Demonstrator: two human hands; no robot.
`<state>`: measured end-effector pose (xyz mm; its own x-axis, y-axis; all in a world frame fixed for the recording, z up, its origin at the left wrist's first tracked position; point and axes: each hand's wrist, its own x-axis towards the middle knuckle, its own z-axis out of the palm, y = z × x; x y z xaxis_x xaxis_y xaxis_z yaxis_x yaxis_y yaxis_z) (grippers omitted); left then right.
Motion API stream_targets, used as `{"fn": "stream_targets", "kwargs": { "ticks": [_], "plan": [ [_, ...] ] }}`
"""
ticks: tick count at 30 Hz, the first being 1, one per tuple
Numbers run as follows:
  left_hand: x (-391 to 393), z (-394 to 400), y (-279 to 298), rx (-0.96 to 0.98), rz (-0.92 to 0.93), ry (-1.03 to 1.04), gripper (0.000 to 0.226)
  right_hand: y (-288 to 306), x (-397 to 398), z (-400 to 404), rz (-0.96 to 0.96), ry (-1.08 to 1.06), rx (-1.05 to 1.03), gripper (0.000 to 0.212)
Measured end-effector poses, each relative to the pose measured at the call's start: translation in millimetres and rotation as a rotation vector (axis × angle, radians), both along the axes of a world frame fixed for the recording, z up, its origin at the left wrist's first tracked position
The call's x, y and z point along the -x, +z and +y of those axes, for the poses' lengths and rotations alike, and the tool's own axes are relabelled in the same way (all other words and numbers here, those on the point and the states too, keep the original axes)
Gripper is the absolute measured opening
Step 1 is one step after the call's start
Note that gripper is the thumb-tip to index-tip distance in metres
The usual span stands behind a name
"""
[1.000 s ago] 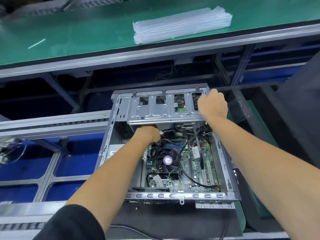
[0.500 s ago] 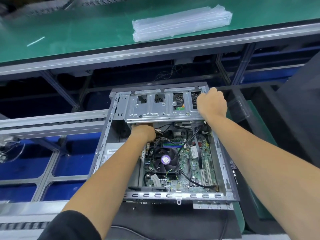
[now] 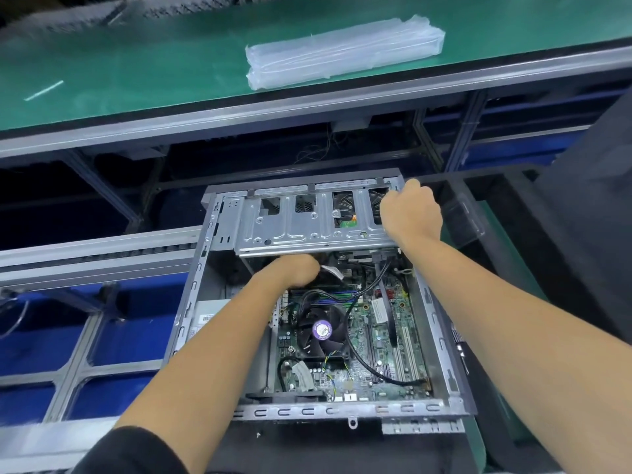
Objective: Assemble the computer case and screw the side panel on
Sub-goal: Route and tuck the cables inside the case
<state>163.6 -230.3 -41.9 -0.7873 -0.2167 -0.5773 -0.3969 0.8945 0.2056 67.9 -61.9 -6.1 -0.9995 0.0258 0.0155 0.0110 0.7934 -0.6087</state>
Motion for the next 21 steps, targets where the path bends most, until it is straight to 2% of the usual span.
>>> {"fn": "stream_targets", "kwargs": {
  "ticks": [2, 4, 7, 10, 12, 14, 17, 21],
  "plan": [
    [0.2, 1.2, 0.3, -0.164, 0.029, 0.036, 0.036, 0.0, -0.3, -0.2, -0.002, 0.001, 0.002, 0.039],
    [-1.2, 1.1, -1.3, -0.2, 0.08, 0.027, 0.04, 0.1, -0.6, -0.1, -0.001, 0.001, 0.004, 0.04],
    [-3.4, -6.3, -6.3, -0.03, 0.091, 0.008, 0.035, 0.7, -1.6, -0.4, 0.0, 0.004, 0.006, 0.04],
    [-6.7, -16.0, -4.0, 0.283, 0.067, 0.055, 0.041, 0.4, -1.3, -0.3, -0.002, 0.004, 0.007, 0.039],
    [-7.3, -17.8, -5.1, 0.376, 0.036, 0.06, 0.046, -0.2, -0.6, -0.3, 0.005, 0.005, 0.005, 0.039],
    [-4.3, -15.1, -9.8, 0.331, -0.01, -0.026, 0.047, -0.7, -0.7, -0.4, 0.009, 0.003, 0.0, 0.039],
    [-2.4, -15.1, -13.3, 0.177, -0.053, -0.038, 0.042, -1.7, -0.4, -0.6, 0.007, 0.004, 0.006, 0.039],
    [-6.7, -11.0, -5.9, 0.168, -0.135, -0.071, 0.034, -1.9, -0.1, -0.4, 0.005, 0.004, 0.007, 0.039]
  ]
}}
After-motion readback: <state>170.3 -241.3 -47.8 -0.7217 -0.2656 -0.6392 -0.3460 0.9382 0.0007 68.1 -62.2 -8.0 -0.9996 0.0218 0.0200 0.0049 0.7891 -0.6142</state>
